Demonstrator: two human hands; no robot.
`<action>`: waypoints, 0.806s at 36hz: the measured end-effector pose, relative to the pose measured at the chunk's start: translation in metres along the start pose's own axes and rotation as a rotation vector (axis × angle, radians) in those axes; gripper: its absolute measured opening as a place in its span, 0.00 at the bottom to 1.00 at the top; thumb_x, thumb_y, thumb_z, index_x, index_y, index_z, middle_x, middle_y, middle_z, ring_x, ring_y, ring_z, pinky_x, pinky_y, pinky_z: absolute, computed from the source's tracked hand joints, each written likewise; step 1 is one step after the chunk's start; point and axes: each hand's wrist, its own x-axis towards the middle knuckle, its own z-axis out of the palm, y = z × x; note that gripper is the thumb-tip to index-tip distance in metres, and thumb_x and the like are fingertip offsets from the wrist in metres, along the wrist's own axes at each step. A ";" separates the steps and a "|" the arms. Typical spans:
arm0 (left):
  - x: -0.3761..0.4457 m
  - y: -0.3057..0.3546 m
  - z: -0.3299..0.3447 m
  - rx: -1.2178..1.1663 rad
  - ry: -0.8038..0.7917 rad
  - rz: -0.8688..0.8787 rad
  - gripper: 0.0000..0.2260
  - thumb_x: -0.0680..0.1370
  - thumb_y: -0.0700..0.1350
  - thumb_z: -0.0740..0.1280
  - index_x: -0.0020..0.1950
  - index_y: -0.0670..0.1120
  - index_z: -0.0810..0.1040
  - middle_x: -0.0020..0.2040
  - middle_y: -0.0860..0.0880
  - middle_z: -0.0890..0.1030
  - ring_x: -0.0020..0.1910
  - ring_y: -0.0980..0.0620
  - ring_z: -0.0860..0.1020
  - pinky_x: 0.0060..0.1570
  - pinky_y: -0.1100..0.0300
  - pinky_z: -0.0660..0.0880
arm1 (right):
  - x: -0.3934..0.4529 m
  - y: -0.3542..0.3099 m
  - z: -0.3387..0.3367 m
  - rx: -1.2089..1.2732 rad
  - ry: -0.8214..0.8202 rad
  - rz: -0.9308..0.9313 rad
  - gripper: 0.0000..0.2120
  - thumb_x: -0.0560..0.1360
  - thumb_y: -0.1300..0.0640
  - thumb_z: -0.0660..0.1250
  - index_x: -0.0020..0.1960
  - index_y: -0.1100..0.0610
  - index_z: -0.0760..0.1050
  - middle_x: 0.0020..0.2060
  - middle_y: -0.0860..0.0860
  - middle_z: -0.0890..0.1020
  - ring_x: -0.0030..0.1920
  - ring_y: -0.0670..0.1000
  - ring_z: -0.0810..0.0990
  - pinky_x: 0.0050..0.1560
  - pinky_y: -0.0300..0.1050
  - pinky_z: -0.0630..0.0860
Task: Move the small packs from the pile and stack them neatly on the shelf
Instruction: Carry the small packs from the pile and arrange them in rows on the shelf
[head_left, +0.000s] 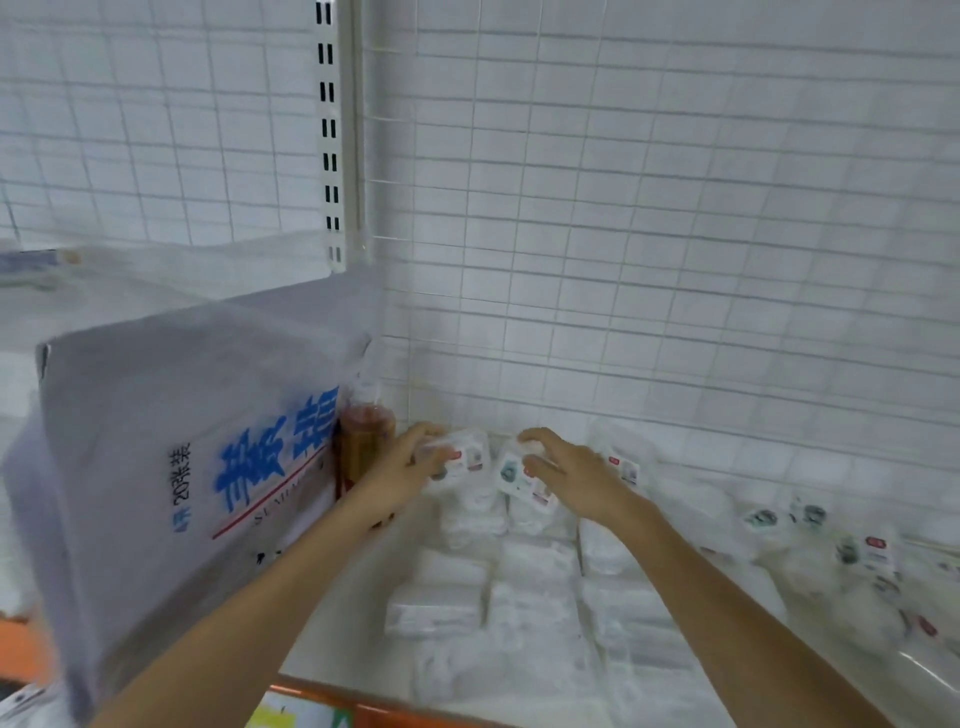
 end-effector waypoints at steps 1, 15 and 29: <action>-0.002 0.001 -0.002 -0.037 0.013 -0.026 0.10 0.79 0.44 0.62 0.60 0.45 0.72 0.56 0.47 0.76 0.48 0.53 0.78 0.48 0.57 0.76 | -0.001 -0.002 0.000 0.105 0.008 -0.004 0.13 0.81 0.51 0.55 0.65 0.45 0.67 0.50 0.52 0.81 0.47 0.50 0.79 0.46 0.42 0.72; -0.038 -0.003 -0.005 -0.666 -0.103 -0.264 0.34 0.60 0.30 0.73 0.62 0.46 0.64 0.54 0.44 0.78 0.49 0.49 0.78 0.41 0.62 0.77 | -0.032 -0.020 0.023 0.634 0.150 0.255 0.17 0.68 0.47 0.73 0.55 0.43 0.73 0.46 0.46 0.79 0.36 0.46 0.75 0.31 0.39 0.69; -0.073 -0.003 0.021 0.115 -0.099 0.239 0.29 0.64 0.42 0.77 0.60 0.49 0.68 0.60 0.46 0.66 0.60 0.49 0.67 0.62 0.55 0.67 | -0.131 -0.005 0.013 0.158 0.256 0.138 0.31 0.63 0.62 0.77 0.62 0.53 0.69 0.54 0.49 0.65 0.57 0.47 0.70 0.47 0.25 0.70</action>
